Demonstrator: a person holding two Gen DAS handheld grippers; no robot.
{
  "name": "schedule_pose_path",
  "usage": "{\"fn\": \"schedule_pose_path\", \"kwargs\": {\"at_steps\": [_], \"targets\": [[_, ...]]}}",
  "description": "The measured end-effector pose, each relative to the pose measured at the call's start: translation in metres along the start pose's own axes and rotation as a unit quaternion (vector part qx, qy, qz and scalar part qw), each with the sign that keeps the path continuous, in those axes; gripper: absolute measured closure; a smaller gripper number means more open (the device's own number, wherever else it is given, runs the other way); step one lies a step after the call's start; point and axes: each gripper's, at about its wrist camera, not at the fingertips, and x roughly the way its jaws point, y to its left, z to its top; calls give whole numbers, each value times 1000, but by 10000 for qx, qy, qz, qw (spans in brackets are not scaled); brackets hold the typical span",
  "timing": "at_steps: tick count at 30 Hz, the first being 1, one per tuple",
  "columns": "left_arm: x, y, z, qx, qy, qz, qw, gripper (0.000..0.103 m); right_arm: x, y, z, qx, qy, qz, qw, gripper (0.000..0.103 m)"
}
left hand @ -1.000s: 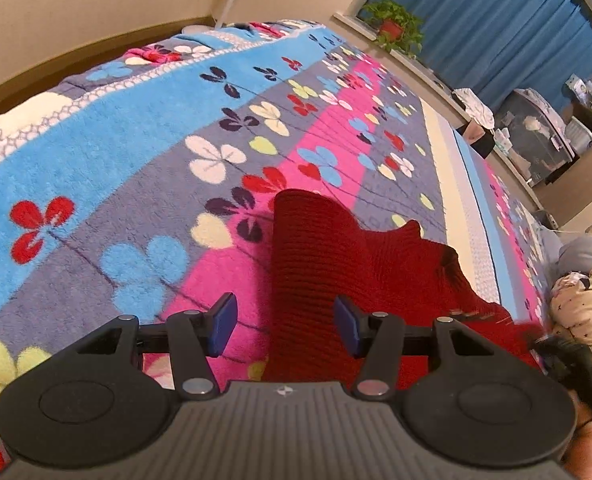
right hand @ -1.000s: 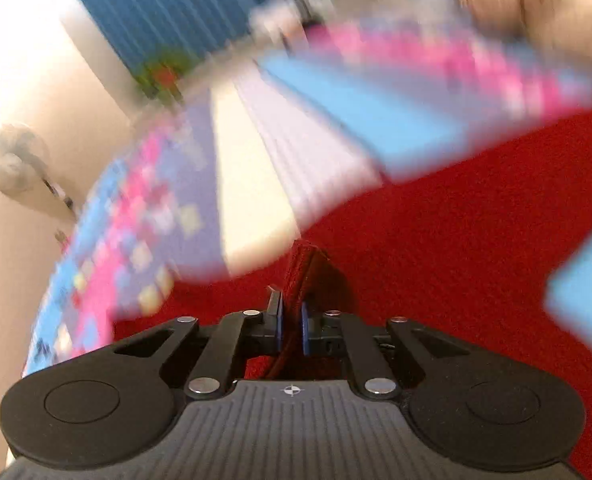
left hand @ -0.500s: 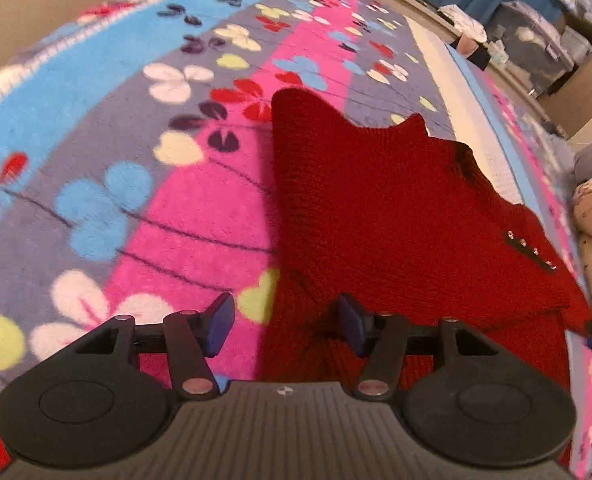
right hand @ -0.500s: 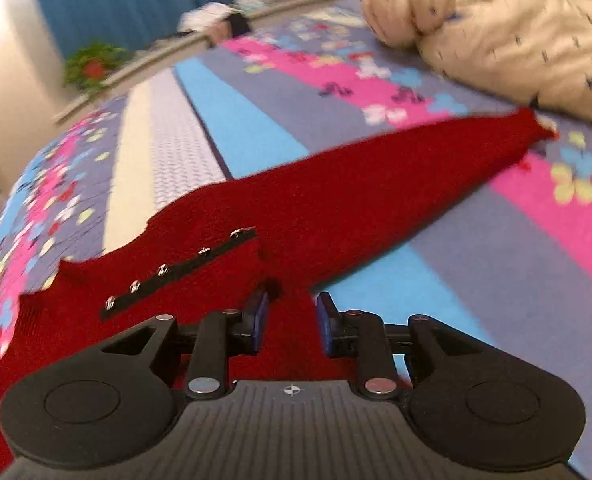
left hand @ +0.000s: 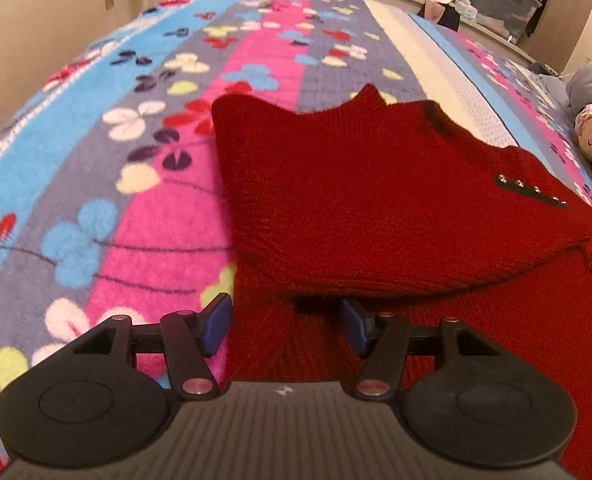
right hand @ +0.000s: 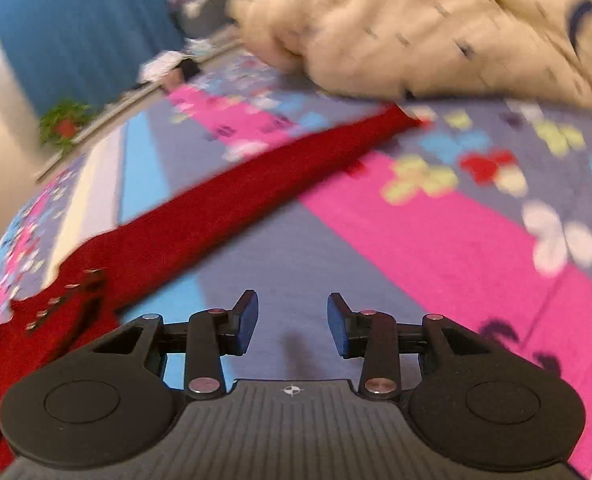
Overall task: Fold small clothes
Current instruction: 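Fold the held sweater side over the body with the right tool, then open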
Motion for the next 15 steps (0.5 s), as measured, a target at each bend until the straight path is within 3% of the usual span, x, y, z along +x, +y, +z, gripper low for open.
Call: {"fn": "schedule_pose_path", "kwargs": {"at_steps": [1,2,5,7,15], "targets": [[-1,-1,0,35,-28,-1,10000,38,8,-4,5,238,46,-55,9997,63],[-1,-1,-1,72,-40,0,10000,38,8,-8,10,400,-177,159,9989,63],[6,-2,0,128,96,50,9999,38,17,-13,23,402,-546,236,9974,63],[15,2,-2,26,193,16,9998,34,33,-23,31,664,-568,300,9957,63],[15,1,-1,166,181,41,9997,33,90,-61,60,1752,-1072,556,9771,55]]}}
